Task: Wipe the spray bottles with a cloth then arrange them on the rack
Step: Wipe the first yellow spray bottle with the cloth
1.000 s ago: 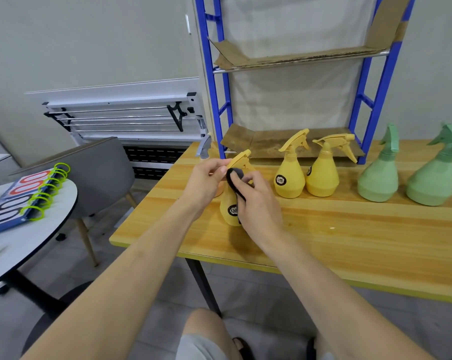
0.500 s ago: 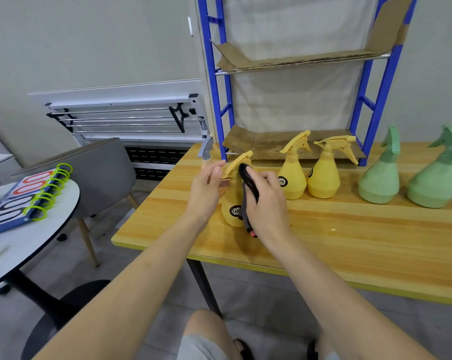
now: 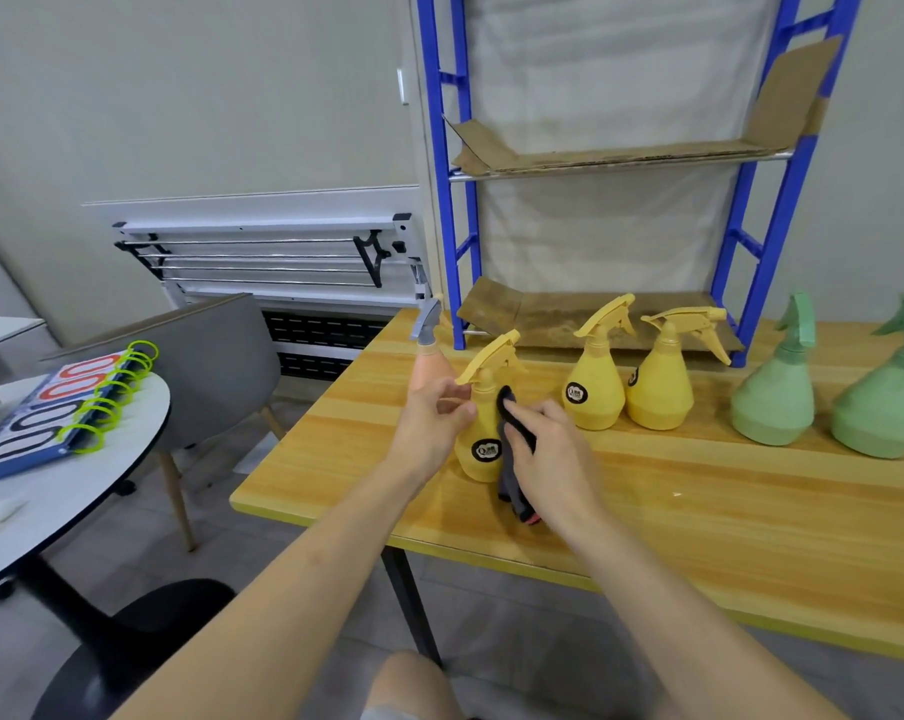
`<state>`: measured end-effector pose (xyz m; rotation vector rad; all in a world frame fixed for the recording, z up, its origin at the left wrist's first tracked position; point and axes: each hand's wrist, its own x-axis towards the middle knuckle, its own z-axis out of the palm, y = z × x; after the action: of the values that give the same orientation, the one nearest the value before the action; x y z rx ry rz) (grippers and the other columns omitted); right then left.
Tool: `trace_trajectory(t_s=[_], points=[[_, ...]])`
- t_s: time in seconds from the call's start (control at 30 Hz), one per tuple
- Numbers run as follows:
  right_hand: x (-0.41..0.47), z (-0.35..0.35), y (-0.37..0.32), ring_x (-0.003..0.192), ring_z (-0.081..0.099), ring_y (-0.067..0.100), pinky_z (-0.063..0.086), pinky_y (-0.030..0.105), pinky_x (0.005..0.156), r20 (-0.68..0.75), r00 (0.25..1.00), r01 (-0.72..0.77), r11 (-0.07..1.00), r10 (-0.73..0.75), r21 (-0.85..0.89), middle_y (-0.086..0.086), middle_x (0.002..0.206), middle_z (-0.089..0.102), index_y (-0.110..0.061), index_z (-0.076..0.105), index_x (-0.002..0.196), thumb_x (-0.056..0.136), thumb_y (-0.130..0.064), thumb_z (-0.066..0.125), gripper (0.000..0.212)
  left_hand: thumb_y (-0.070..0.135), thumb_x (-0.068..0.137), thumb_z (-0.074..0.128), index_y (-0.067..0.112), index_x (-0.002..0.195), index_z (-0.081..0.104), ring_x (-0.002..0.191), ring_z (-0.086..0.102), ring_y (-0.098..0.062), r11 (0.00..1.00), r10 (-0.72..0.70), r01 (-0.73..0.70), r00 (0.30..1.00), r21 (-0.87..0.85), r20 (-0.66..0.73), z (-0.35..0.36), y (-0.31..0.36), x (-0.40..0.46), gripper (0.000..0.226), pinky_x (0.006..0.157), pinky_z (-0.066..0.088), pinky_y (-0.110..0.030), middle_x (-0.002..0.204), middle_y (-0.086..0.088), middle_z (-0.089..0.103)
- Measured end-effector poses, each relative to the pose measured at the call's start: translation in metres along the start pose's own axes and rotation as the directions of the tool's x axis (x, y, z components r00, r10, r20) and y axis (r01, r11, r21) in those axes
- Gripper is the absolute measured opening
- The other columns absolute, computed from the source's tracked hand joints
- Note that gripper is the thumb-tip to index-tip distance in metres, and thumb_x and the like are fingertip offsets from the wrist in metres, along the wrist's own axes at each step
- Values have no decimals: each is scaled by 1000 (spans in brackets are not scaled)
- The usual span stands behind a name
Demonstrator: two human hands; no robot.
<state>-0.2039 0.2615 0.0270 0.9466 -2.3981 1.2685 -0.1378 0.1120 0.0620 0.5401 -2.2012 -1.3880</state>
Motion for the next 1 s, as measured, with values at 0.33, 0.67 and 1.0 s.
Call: trace_trajectory(t_s=[0.33, 0.67, 1.0], points=[[64, -55, -34, 98, 55, 17, 54, 33, 78, -47, 971, 229, 965, -237, -127, -4, 111, 53, -22, 68, 134, 102, -14, 59, 34, 28, 96, 71, 20, 123, 69, 112, 60, -1, 997, 77, -77, 994, -4, 76, 10, -1, -7, 28, 88, 46, -19, 119, 9, 69], [43, -53, -38, 101, 48, 21, 52, 40, 65, 275, 858, 502, 822, -435, -268, -5, 106, 40, -31, 66, 131, 97, -6, 61, 43, 20, 98, 69, 15, 132, 63, 112, 62, -8, 993, 108, -109, 994, 42, 29, 18, -4, -7, 35, 96, 49, -31, 121, 8, 68], [65, -54, -26, 106, 51, 18, 54, 38, 83, 93, 942, 335, 919, -323, -206, -4, 112, 47, -25, 69, 132, 102, -10, 56, 36, 31, 98, 67, 17, 139, 60, 117, 60, -9, 991, 102, -105, 994, 86, 41, 19, -7, -8, 44, 101, 49, -33, 128, 5, 66]])
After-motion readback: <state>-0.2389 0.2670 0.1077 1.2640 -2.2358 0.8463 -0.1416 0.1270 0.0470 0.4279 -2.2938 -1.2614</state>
